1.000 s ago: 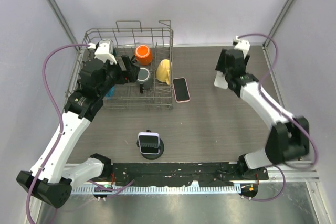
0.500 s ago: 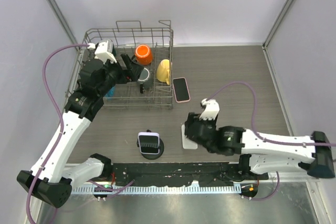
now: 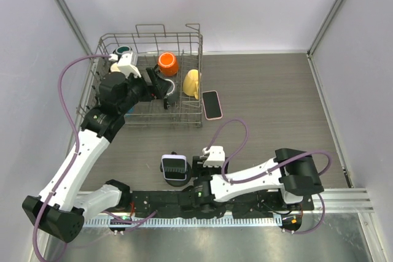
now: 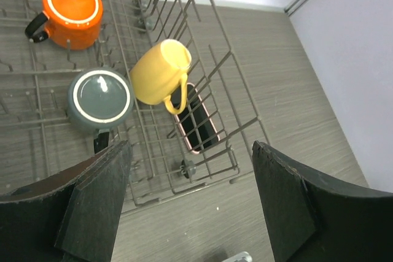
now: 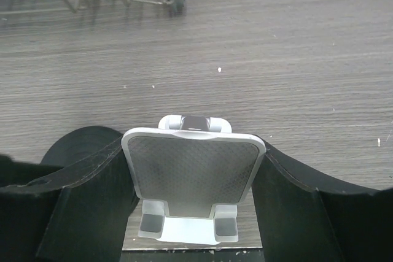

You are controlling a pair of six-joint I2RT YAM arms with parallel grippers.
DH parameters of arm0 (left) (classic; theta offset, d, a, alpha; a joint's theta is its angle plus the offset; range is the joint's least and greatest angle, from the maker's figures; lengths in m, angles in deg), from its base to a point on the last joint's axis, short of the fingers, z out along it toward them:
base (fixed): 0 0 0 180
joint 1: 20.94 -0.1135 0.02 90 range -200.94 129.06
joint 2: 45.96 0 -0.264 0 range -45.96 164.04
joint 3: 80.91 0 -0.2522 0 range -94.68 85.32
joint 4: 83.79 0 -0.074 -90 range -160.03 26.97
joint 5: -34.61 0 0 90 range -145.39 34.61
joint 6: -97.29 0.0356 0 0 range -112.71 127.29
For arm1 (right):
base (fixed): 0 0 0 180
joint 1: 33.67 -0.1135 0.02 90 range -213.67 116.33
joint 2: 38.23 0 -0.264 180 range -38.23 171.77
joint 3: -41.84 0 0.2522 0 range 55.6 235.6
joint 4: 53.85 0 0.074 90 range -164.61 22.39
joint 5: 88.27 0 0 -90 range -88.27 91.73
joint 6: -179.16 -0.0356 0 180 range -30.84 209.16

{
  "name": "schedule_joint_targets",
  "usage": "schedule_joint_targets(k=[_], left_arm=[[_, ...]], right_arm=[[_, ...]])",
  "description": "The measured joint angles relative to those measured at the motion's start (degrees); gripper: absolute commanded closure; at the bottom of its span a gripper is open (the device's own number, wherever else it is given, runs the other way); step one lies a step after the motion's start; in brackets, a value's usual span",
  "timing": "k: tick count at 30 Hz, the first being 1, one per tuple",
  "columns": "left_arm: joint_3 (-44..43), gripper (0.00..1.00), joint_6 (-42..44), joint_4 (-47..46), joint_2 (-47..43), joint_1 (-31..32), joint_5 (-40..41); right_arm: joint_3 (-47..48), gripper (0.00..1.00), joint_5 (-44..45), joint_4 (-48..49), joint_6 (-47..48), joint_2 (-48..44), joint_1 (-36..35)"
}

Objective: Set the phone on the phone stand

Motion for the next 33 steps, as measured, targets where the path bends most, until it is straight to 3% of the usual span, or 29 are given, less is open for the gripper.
schedule_joint_targets(k=[4,11,18,26,29,30,33], left_arm=[[1.20,0.18,0.63,0.13,0.09,0.00,-0.46],[1.44,0.18,1.42,-0.46,-0.87,-0.02,-0.63],[2.03,0.18,1.86,-0.46,-1.05,-0.02,-0.63],[2.21,0.18,1.88,-0.46,-1.05,-0.02,-0.63],[2.21,0.18,1.88,-0.48,-1.07,-0.02,-0.63],[2.21,0.18,1.88,-0.48,-1.09,0.00,-0.63],[2.21,0.18,1.88,-0.48,-1.20,-0.02,-0.79]], right_arm=[[-2.95,1.00,2.89,1.20,1.14,-4.22,-2.03],[-22.99,0.99,0.94,23.82,23.98,-25.83,0.52],[-23.76,1.00,-1.05,30.82,28.33,-20.50,1.22],[-20.20,1.00,0.68,26.73,23.74,-14.16,1.31],[-20.04,0.78,0.83,25.94,22.88,-13.88,1.31],[-20.04,0.60,0.83,25.88,22.77,-13.90,1.31],[-20.04,0.29,0.61,26.03,23.23,-14.16,1.31]])
